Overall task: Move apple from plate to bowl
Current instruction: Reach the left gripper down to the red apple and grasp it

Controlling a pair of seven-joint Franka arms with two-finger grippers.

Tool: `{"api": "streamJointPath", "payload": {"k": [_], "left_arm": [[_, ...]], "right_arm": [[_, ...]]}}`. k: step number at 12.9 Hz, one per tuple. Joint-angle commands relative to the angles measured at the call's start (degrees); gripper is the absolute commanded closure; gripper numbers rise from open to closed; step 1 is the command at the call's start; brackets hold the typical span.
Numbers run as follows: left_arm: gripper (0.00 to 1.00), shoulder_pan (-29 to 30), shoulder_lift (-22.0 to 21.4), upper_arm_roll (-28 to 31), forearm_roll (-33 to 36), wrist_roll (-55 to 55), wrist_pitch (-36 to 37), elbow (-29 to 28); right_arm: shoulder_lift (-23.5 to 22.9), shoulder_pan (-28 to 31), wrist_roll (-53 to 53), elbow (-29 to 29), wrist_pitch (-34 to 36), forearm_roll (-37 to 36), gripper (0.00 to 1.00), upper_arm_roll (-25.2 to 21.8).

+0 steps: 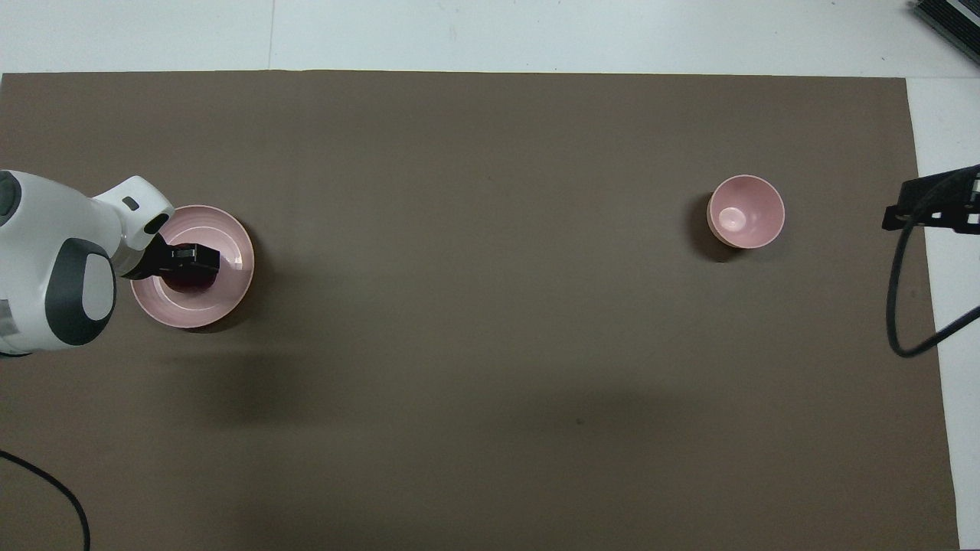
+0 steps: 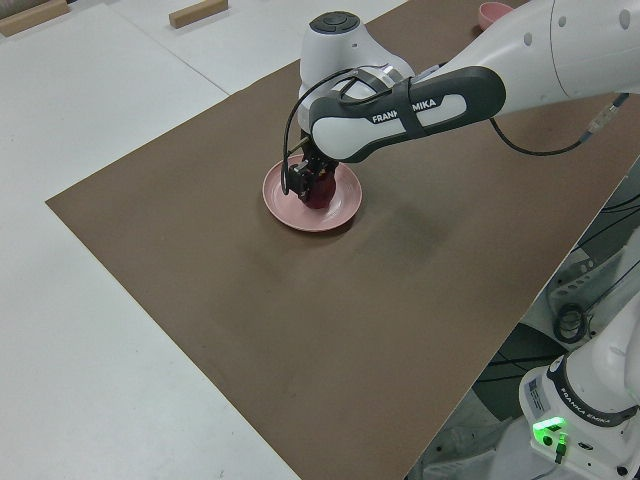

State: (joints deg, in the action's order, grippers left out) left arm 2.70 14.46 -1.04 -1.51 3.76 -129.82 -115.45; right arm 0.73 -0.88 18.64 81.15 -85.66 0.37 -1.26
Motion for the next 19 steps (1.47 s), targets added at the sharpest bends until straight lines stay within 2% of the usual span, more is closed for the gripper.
{"api": "streamJointPath", "payload": {"k": [1, 5, 9, 12, 14, 15, 16, 17, 19], "left_arm": [[1.0, 0.1, -0.7, -0.1, -0.4, 0.1, 0.4, -0.7], [1.0, -0.2, -1.3, -0.1, -0.4, -5.2, 3.2, 2.6], [1.0, -2.5, 1.8, -0.3, -0.4, -5.2, 13.2, 12.7], [1.0, -3.8, 3.5, -0.2, -3.9, -10.4, 20.6, 19.5], [1.0, -4.1, 2.9, -0.5, -4.3, -12.5, 22.0, 20.2], [1.0, -4.6, 2.6, -0.5, -4.4, -18.2, 23.1, 20.4], [1.0, -5.0, 2.6, -0.6, -4.3, -28.6, 24.0, 21.0], [1.0, -5.2, 2.5, -0.7, -4.1, -32.3, 24.3, 21.1], [1.0, -5.5, 2.2, -0.8, -4.1, -33.1, 24.1, 20.3]], "right_arm": [[0.2, 0.8, -1.3, 0.1, 0.4, 0.5, 0.0, 0.3], [0.2, 0.5, -0.7, 0.5, -2.0, 2.9, 0.0, 0.5], [0.2, 0.3, -0.1, 0.8, -2.2, 3.9, 0.0, 0.7], [0.2, 0.7, 1.4, 2.1, -3.8, 11.4, 0.0, 0.6], [0.2, 0.4, 1.4, 3.1, -5.7, 12.2, 0.0, 0.7], [0.2, 0.2, 1.4, 3.9, -6.0, 14.0, 0.0, 0.6], [0.2, 0.2, 1.4, 4.9, -7.1, 16.8, 0.0, 0.6], [0.3, 0.0, 1.4, 5.9, -8.2, 18.5, 0.0, 0.7], [0.8, -0.5, 1.4, 8.3, -10.1, 23.4, 0.0, 1.2]]}}
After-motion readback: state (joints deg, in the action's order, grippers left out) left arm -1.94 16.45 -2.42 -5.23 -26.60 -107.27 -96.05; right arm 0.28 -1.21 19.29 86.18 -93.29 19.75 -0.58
